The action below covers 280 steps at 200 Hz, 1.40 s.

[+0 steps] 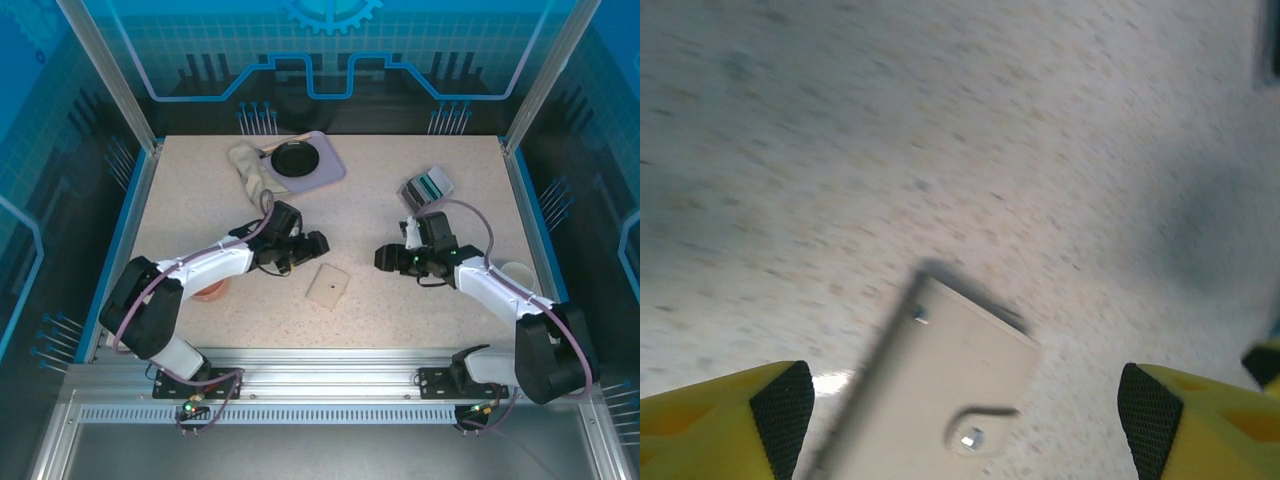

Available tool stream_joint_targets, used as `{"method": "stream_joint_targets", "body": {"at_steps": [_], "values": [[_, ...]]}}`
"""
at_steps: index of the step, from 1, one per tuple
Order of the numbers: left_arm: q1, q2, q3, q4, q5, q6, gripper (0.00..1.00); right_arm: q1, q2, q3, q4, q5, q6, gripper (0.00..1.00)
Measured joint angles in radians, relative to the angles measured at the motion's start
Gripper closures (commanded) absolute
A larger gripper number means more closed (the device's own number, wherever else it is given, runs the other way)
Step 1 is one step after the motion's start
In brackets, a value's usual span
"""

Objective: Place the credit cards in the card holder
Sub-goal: Move the card holder to the bottom-center of the table, then pick up the card holder at the bottom-center of the table.

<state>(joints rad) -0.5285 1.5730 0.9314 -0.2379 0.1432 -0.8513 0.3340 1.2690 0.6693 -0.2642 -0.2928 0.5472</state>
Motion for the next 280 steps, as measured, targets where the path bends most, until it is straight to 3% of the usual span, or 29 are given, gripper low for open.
{"method": "stream_joint_targets", "body": {"at_steps": [39,75,121,163,204,259,280], "values": [[0.011,0.071,-0.04,0.027,0.073,0.012,0.24,0.156,-0.005,-0.038,0.063,-0.031,0.092,0.43],[0.008,0.114,-0.064,0.075,0.124,0.011,0.26,0.235,0.02,-0.053,0.114,-0.037,0.159,0.51],[-0.001,0.131,-0.063,0.098,0.143,0.012,0.33,0.259,0.105,-0.051,0.154,-0.068,0.189,0.53],[-0.022,0.137,-0.064,0.116,0.144,0.012,0.38,0.288,0.174,-0.025,0.172,-0.086,0.206,0.65],[-0.045,0.138,-0.077,0.135,0.171,0.012,0.45,0.301,0.245,0.006,0.185,-0.088,0.216,0.66],[-0.072,0.145,-0.079,0.14,0.223,0.014,0.67,0.302,0.32,0.066,0.163,-0.036,0.215,0.7],[-0.075,0.145,-0.087,0.144,0.232,0.015,0.69,0.301,0.328,0.067,0.158,-0.02,0.216,0.7]]}}
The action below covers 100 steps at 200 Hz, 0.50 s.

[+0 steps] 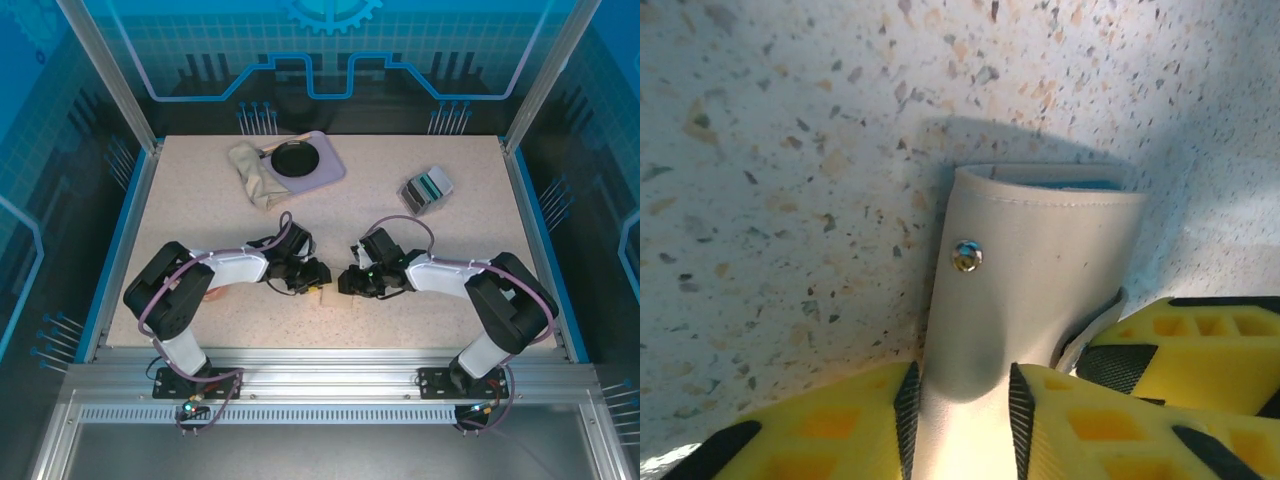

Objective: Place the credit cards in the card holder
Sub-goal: Pick up the card holder at the bottom-center of the table.

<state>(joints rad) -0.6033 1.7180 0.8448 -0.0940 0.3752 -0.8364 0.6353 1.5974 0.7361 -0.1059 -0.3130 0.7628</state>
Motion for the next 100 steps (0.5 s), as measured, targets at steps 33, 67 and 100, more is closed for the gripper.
{"method": "stream_joint_targets", "body": {"at_steps": [33,67,100], "values": [[0.0,0.0,-0.014,0.023,0.018,0.0,0.65,-0.002,0.0,0.0,-0.001,0.01,0.0,0.7],[0.0,0.002,-0.016,0.037,0.029,0.0,0.65,-0.003,0.007,0.0,0.004,0.01,0.0,0.7],[0.0,0.009,-0.027,0.045,0.031,-0.003,0.83,-0.006,0.008,-0.002,0.011,0.011,0.001,0.7]]}}
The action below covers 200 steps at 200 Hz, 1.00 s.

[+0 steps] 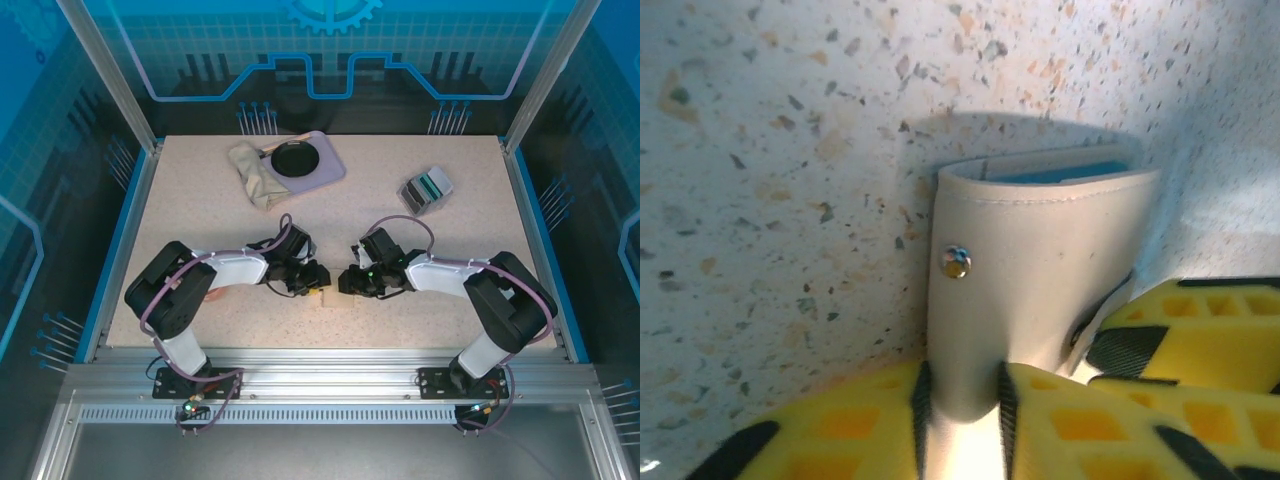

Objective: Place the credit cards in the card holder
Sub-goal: Pick up the card holder at the bottom-center of the table, then open the button on the card holder.

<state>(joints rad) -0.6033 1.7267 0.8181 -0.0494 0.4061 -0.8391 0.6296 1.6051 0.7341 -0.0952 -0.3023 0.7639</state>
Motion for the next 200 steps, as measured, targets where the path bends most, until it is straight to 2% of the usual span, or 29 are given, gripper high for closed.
{"method": "stream_joint_targets", "body": {"at_steps": [23,60,116,157,200], "values": [[0.0,0.0,-0.004,0.012,0.004,0.006,0.93,-0.004,-0.003,0.0,-0.001,0.007,0.0,0.67],[-0.009,-0.023,-0.007,0.052,0.015,0.006,0.99,-0.002,-0.04,0.017,-0.076,0.084,-0.021,0.62],[-0.013,-0.08,-0.017,0.082,0.016,0.006,1.0,0.025,-0.063,0.113,-0.253,0.267,-0.107,0.51],[-0.017,-0.08,-0.017,0.085,0.018,0.006,1.0,0.059,-0.056,0.119,-0.267,0.276,-0.123,0.45],[-0.023,-0.08,-0.017,0.083,0.015,0.003,1.0,0.092,0.005,0.163,-0.294,0.294,-0.129,0.47]]}}
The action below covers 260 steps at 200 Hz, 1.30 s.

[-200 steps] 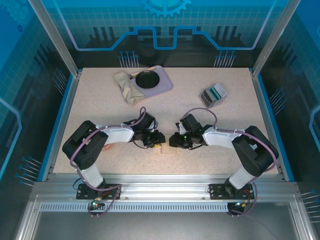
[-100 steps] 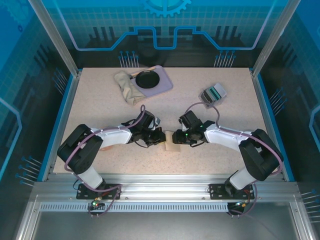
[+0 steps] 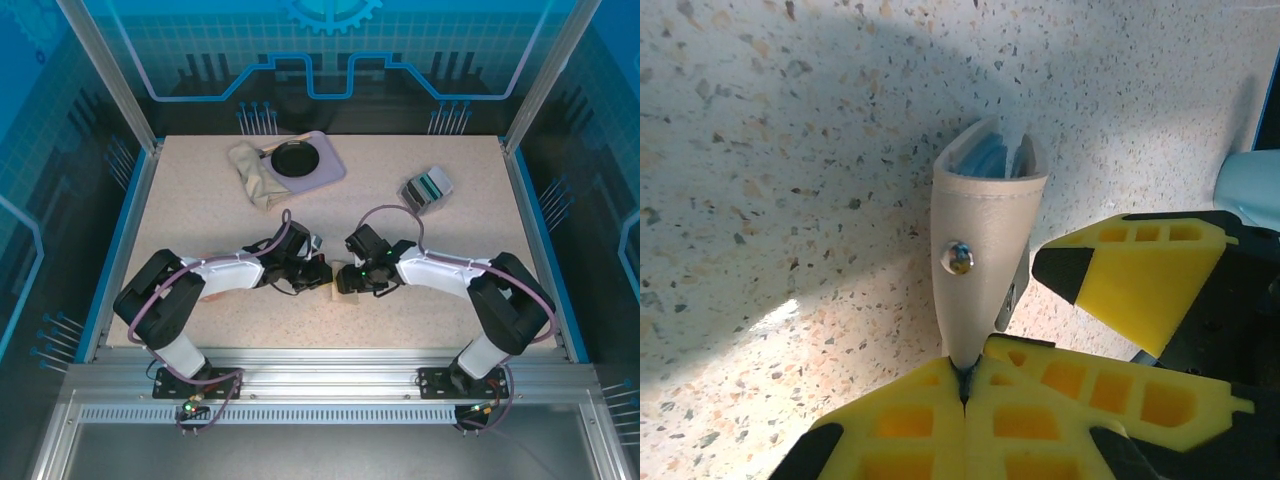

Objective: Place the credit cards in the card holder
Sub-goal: Open the button on the card holder.

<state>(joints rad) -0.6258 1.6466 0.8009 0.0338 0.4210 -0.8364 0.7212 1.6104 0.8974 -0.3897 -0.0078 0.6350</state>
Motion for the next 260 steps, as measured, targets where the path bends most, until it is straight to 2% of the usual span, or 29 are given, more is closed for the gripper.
{"method": "stream_joint_targets", "body": {"at_steps": [37,63,92,132,172,187,201,228,260], "values": [[-0.002,0.0,0.0,0.0,-0.005,0.0,1.0,0.025,0.025,0.032,-0.039,0.111,0.0,0.63],[-0.007,-0.001,0.0,-0.005,-0.005,0.005,1.0,0.027,0.023,0.044,-0.077,0.209,-0.001,0.65],[-0.007,-0.002,-0.009,-0.025,-0.005,0.008,1.0,-0.043,0.0,0.01,-0.137,0.297,-0.011,0.65],[-0.008,-0.002,-0.013,-0.029,-0.005,0.008,1.0,-0.107,-0.087,-0.007,-0.159,0.268,-0.026,0.62],[-0.008,-0.002,-0.013,-0.029,-0.005,0.008,1.0,-0.106,-0.135,-0.006,-0.126,0.124,-0.033,0.43],[-0.008,-0.002,-0.013,-0.029,-0.005,0.008,1.0,-0.104,-0.125,-0.006,-0.113,0.076,-0.037,0.4],[-0.008,-0.002,-0.013,-0.029,-0.005,0.008,0.98,-0.1,-0.106,-0.005,-0.101,0.049,-0.038,0.43],[-0.008,-0.002,-0.012,-0.034,-0.005,0.012,0.92,-0.093,-0.036,0.003,-0.103,0.033,-0.04,0.6],[-0.008,-0.002,-0.012,-0.068,-0.025,0.027,0.89,-0.103,0.002,0.003,-0.134,0.072,-0.042,0.63]]}}
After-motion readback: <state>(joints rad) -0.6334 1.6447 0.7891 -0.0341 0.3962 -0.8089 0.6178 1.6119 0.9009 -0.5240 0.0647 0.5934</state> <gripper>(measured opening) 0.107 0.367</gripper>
